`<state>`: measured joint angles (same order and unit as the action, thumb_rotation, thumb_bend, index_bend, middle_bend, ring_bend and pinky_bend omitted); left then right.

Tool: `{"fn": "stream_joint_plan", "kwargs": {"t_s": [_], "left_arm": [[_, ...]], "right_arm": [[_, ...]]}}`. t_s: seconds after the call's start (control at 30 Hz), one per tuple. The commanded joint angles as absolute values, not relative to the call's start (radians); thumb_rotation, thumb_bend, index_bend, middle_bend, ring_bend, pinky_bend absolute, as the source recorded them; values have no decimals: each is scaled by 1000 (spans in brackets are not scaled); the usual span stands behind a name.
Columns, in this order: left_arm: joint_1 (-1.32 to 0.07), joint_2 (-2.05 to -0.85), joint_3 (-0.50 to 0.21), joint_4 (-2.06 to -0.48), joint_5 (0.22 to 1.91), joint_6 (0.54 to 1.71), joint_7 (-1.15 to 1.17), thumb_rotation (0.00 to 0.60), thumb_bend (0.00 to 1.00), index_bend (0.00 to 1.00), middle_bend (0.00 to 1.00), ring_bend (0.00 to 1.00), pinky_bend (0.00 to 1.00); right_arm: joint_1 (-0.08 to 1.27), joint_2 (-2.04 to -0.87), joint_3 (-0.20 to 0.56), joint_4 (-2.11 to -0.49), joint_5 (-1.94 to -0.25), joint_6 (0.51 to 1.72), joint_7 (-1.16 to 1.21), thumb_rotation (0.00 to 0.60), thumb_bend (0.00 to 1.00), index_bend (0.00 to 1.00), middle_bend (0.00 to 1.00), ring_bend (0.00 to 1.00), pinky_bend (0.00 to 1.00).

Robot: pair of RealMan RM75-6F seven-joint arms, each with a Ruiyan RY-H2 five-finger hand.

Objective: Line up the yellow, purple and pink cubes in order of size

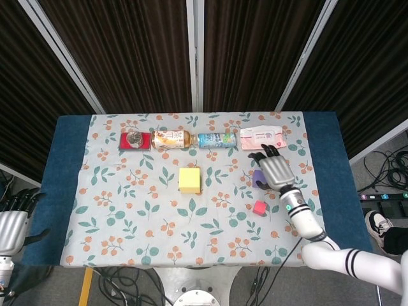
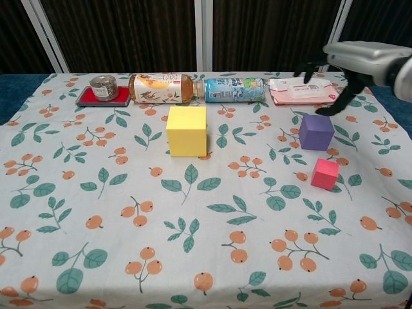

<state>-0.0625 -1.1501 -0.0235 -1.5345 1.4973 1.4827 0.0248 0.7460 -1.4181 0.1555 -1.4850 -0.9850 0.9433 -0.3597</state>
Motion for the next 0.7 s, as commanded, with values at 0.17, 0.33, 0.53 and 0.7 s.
{"fn": "stream_joint_plan", "kwargs": {"t_s": [0.17,0.33,0.53,0.7], "left_arm": [[-67,-1147,-23,-1551,1500,1478,38,600,13,264,250,136,190],[-66,-1141,-22,-1563,1498,1478,46,600,13,264,250,136,191],[-66,-1137,-20,-1570,1491,1472,50,600,13,264,250,136,191],[-65,-1138,-20,-1564,1486,1468,45,600,13,264,251,136,191]], "right_arm": [[714,-1425,118,-1393,-977,893,-311,600,160,229,250,19,66],[730,-1478,124,-1308,-977,862,-307,600,160,236,227,18,66],[756,-1534,133,-1237,-959,820,-326,600,160,250,220,18,66],[761,-1558,138,-1209,-948,810,-332,600,159,262,238,18,66]]}}
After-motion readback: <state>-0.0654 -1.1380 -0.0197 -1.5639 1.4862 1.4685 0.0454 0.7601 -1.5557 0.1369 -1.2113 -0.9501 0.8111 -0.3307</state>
